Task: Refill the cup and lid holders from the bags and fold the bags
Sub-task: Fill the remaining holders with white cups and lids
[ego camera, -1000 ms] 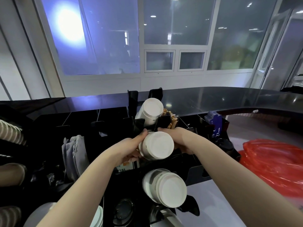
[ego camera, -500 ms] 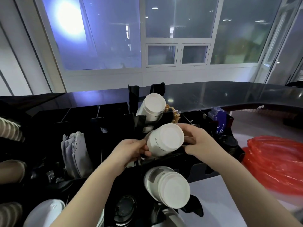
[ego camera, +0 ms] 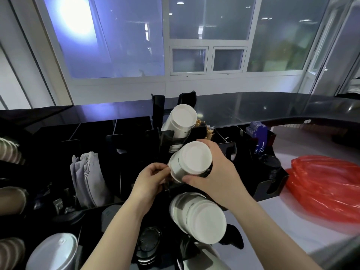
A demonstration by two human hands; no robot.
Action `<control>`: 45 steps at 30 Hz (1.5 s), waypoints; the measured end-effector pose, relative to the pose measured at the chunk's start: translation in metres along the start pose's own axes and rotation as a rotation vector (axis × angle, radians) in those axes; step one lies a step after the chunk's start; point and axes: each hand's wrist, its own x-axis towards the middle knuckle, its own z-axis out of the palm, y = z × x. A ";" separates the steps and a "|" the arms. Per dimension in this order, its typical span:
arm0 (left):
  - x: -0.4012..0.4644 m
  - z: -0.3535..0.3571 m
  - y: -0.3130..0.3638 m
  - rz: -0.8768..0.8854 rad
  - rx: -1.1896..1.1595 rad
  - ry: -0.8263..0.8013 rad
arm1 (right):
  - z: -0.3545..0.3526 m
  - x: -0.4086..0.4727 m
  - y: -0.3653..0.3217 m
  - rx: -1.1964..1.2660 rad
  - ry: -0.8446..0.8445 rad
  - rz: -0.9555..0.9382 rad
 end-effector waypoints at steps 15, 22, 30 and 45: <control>0.003 -0.003 -0.002 0.173 0.178 0.009 | 0.010 -0.005 0.001 0.140 0.204 0.041; 0.011 -0.007 0.019 0.240 0.322 -0.272 | 0.004 -0.001 0.001 0.353 0.285 0.069; 0.016 -0.006 0.037 0.313 0.436 -0.437 | 0.001 0.003 -0.009 0.397 0.320 0.071; -0.007 -0.002 0.057 0.429 0.542 -0.391 | -0.001 0.001 -0.033 0.241 0.340 0.018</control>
